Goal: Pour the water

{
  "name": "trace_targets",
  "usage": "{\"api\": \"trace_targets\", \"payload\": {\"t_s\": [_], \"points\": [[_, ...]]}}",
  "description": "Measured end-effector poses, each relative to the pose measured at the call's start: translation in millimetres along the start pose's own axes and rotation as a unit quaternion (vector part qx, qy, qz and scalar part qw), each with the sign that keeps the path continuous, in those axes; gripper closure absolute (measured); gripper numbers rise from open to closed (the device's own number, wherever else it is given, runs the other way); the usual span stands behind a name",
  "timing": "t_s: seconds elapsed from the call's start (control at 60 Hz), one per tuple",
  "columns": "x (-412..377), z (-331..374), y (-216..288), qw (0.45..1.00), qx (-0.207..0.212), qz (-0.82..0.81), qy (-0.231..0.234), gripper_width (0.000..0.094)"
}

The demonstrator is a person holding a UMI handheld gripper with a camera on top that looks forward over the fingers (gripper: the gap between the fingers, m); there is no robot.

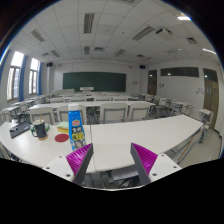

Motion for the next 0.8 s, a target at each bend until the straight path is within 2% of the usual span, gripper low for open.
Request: {"api": "trace_targets", "payload": {"t_s": [0.15, 0.317, 0.533, 0.8], "points": [[-3, -10, 8, 1.000, 0.010, 0.000, 0.027, 0.0133], [-44, -20, 19, 0.995, 0.027, -0.010, 0.091, 0.0134], [-100, -77, 16, 0.990, 0.022, -0.025, 0.139, 0.0140], [-124, -171, -5, 0.993, 0.022, 0.007, 0.112, 0.0156]]}}
Point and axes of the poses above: the point between the fingertips, and its own axes, seen from behind it with the camera up: x to the right, y up, z backward, against the way the camera looks, the point moved 6 cm from there along z, backward, against the way the camera looks, and after that the axes turned 3 degrees about y, right-handed, at the moved point
